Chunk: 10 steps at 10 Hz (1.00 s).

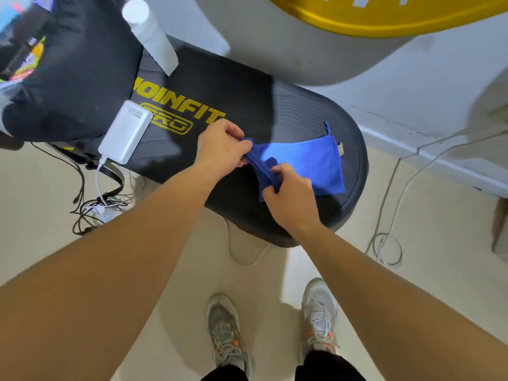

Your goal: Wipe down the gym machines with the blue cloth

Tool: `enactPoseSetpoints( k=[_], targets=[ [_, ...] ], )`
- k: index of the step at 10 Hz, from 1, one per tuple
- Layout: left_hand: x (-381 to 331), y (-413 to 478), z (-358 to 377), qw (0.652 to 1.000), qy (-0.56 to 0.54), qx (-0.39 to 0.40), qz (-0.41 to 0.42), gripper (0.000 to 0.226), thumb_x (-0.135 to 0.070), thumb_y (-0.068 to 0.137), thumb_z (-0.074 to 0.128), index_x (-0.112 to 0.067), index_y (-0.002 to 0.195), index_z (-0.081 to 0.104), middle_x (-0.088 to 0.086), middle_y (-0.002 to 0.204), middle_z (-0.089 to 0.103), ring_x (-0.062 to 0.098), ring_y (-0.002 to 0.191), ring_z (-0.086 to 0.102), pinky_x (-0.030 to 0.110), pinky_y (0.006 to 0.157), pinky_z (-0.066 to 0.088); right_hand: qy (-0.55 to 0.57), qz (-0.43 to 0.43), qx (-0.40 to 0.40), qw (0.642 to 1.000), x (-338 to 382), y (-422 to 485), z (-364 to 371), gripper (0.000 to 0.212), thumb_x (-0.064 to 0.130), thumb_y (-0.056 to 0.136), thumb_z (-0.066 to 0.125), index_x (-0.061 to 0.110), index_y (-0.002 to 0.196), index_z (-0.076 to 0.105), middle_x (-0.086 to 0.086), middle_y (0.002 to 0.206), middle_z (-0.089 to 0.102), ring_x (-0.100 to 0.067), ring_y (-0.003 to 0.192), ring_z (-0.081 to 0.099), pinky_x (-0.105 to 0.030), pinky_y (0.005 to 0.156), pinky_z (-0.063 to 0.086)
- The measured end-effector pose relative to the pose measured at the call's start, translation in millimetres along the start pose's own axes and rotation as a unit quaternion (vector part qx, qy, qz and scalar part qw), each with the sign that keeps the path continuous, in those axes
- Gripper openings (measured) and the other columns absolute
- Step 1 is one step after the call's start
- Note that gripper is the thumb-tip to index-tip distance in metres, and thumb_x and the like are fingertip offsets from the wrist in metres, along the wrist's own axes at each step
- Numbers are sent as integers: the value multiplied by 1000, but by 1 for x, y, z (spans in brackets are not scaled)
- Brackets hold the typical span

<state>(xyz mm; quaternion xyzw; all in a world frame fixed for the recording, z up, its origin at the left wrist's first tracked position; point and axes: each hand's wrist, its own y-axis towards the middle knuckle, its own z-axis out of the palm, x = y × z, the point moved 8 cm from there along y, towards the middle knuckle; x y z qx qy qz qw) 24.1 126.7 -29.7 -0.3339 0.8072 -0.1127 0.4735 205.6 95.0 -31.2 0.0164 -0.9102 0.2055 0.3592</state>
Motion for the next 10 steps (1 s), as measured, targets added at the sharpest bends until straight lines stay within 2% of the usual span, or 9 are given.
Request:
enactPoseSetpoints(
  k=[1,2,3,4,5,7,8,9,10],
  targets=[
    [-33,-5,55,999,-11,42,15,16,-14,85,75,-18,93,61,6,83,70,14,60,71,26,54,58,21,42,1,999,-44,5,-38,26,2,89,56,10,113,59,-7,93,65,-31,88,60,-27,75,41],
    [-49,-4,103,997,-39,58,29,18,-23,84,73,-19,98,62,3,93,71,12,68,71,31,68,61,0,134,-2,991,-92,15,-59,33,9,93,51,15,125,55,-10,118,63,-32,109,57,-28,85,40],
    [-37,-4,119,990,115,21,78,30,-32,88,68,-27,116,59,-2,115,62,16,105,60,34,88,51,-78,171,-71,980,-123,17,-76,46,28,94,57,12,137,48,-13,136,47,-35,124,48,-40,100,41],
    [-13,-8,116,952,283,6,117,45,-29,94,62,-30,136,48,0,137,46,23,124,45,37,89,45,-62,197,-58,977,-137,22,-69,58,43,92,64,14,139,46,-11,137,45,-34,123,50,-41,101,43],
    [-4,-8,113,929,333,-14,163,34,-32,94,61,-29,127,53,1,126,50,23,115,48,36,82,47,-82,155,-28,984,-135,34,-61,50,30,92,66,12,136,49,-12,135,52,-34,121,52,-40,101,43],
    [39,-21,86,946,323,2,15,22,-36,91,65,-22,106,57,1,97,64,18,83,58,33,67,44,-127,27,5,992,-95,71,-58,31,9,93,57,14,122,61,-14,125,54,-36,113,54,-39,96,43],
    [48,-29,71,950,311,26,-6,31,-42,91,63,-22,114,57,1,104,65,22,90,60,37,74,49,-178,21,39,983,-79,82,-57,41,9,91,60,16,131,55,-14,132,48,-37,118,51,-42,98,45],
    [41,-37,47,941,334,44,-3,41,-42,93,60,-20,127,54,3,120,63,25,109,59,41,86,50,-247,12,67,967,-62,69,-67,53,21,90,61,17,141,47,-14,138,43,-37,126,44,-48,102,45],
    [15,-59,15,911,408,58,31,45,-40,94,55,-19,133,49,6,129,57,29,119,53,43,89,47,-274,18,103,956,-46,45,-91,60,26,90,58,18,146,40,-14,141,42,-37,130,41,-47,106,42]
  ],
)
